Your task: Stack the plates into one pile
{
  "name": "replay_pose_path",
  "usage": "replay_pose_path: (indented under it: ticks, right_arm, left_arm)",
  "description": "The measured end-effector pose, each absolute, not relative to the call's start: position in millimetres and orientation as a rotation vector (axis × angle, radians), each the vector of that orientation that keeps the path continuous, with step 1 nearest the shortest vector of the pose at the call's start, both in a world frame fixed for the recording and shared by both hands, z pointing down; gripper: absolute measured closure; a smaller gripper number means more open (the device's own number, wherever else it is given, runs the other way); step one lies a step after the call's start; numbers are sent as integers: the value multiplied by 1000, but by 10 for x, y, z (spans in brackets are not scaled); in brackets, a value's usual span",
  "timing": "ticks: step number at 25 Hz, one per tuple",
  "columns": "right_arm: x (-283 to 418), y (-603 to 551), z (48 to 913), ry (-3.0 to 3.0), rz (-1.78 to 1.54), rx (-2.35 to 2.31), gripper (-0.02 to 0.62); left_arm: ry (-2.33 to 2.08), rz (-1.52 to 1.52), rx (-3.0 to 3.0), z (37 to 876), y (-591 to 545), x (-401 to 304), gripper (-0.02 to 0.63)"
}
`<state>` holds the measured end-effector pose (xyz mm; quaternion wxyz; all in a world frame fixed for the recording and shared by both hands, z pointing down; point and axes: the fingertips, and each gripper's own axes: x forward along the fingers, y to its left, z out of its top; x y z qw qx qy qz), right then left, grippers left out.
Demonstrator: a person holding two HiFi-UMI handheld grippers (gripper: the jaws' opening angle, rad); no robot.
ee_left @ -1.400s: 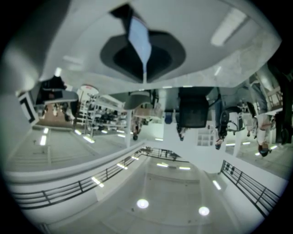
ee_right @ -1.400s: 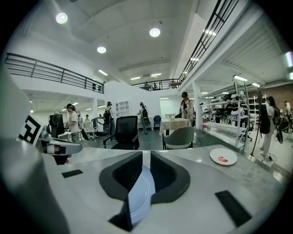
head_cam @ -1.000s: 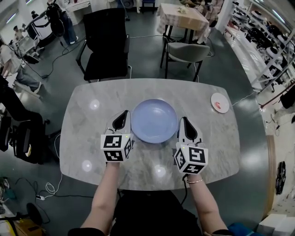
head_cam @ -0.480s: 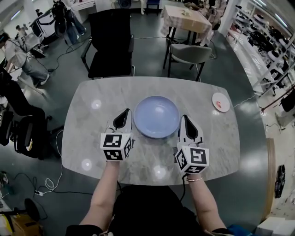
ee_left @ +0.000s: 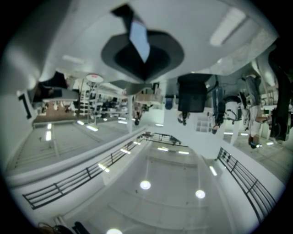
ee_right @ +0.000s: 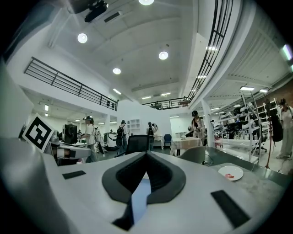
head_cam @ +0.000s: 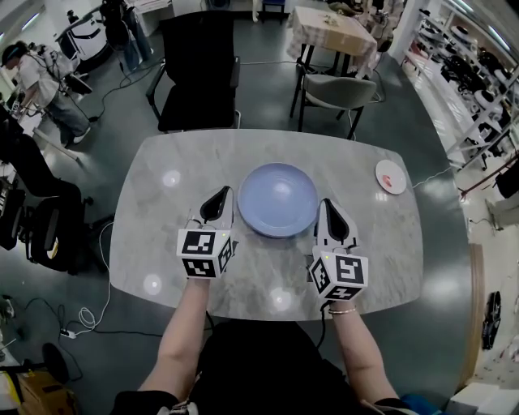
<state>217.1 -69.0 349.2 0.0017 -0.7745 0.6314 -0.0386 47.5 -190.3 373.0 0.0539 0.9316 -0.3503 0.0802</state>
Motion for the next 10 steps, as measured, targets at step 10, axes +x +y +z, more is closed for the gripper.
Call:
replay_pose_path:
  ticks: [10]
  right_arm:
    - [2226,-699,3501,2001,-106,-2413,591]
  left_arm:
    - [-1069,230,2828,3740,-1903,566,598]
